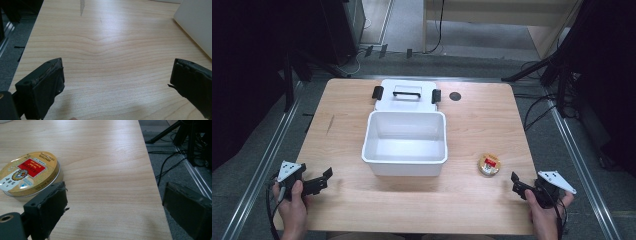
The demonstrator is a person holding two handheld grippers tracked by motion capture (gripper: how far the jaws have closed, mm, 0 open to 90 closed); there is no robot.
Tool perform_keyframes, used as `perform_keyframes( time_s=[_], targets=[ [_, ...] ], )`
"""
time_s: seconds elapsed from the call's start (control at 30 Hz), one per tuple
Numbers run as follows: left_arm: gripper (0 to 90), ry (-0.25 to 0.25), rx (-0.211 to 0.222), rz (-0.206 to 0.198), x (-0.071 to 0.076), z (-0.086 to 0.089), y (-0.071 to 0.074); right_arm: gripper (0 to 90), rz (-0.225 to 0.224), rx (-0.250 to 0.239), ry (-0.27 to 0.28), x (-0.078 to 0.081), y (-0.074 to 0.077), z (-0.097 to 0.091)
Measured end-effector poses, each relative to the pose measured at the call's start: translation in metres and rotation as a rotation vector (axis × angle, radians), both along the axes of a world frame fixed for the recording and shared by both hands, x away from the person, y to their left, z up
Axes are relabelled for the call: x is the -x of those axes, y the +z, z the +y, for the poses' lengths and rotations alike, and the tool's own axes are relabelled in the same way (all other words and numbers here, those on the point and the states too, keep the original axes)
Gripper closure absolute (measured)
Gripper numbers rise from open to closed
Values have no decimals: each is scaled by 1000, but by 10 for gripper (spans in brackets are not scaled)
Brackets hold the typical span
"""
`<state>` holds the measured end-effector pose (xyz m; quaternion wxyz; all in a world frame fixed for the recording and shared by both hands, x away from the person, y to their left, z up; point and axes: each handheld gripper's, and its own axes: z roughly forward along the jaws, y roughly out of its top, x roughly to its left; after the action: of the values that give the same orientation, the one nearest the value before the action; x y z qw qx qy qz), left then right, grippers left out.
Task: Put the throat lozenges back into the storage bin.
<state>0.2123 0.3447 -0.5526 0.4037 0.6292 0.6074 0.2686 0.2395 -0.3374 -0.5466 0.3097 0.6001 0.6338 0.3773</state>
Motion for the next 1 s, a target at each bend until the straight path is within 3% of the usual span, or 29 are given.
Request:
perform_keyframes(
  time_s=[0.6,0.87,1.0],
  targets=[
    [0,0,2,-2,0,0,0,67,11,20,27,0,0,2],
    [0,5,11,-6,0,1,0,67,45,33,106,-2,6,7],
    [0,5,13,-7,1,1,0,67,84,92,157,-9,17,17]
  ],
)
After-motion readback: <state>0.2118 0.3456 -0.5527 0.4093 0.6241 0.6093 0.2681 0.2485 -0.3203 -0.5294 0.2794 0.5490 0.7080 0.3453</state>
